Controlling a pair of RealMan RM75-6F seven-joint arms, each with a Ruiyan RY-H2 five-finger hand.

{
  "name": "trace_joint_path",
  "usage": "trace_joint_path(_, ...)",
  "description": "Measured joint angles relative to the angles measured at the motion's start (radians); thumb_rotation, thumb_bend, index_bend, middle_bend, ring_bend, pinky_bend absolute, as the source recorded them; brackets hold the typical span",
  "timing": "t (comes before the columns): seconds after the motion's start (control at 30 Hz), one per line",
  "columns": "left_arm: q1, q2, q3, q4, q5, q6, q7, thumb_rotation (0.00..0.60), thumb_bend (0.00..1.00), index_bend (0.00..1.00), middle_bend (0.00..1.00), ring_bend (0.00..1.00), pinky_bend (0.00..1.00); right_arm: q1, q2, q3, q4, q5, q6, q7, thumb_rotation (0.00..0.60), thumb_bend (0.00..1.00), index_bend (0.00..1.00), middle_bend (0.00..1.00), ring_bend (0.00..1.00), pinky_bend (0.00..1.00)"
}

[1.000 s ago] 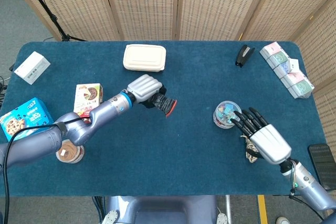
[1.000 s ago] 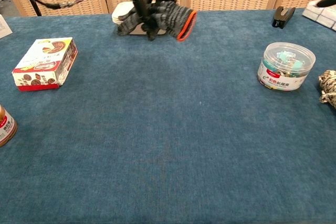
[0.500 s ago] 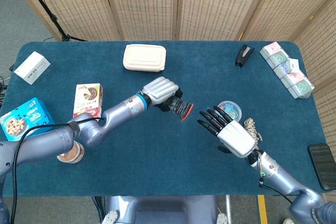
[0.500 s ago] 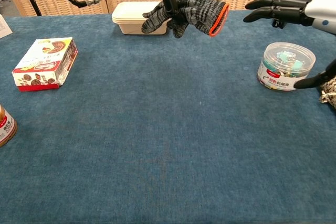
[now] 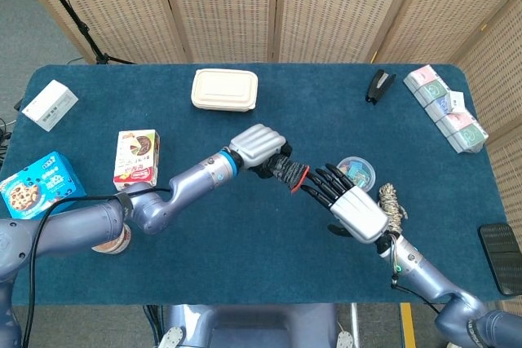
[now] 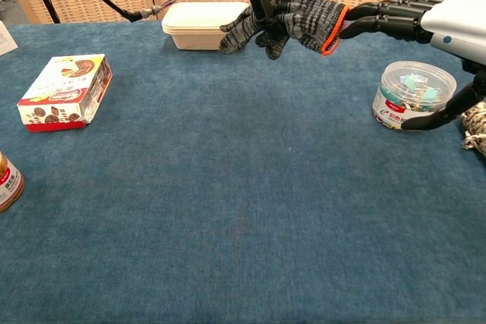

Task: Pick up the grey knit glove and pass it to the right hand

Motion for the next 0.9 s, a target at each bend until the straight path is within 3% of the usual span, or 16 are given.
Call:
trace_joint_path(0.27, -0.011, -0.010, -0.006, -0.007, -0.030, -0.001, -0.001, 0.600, 0.41, 0.65, 0.49, 0.44, 0.55, 0.005, -0.028, -0.005, 0.000, 0.016, 0.002, -0.026, 0.600, 0.34, 0.09, 0.04, 0.00, 0.00)
trace_joint_path(0.9, -0.037, -0.007, -0.001, -0.021, -0.121, 0.005, 0.026, 0.600, 0.41, 0.65, 0.49, 0.45, 0.55, 0.014, -0.048, -0.017, -0.009, 0.052, -0.014, -0.090, 0.600, 0.40, 0.09, 0.04, 0.00, 0.00)
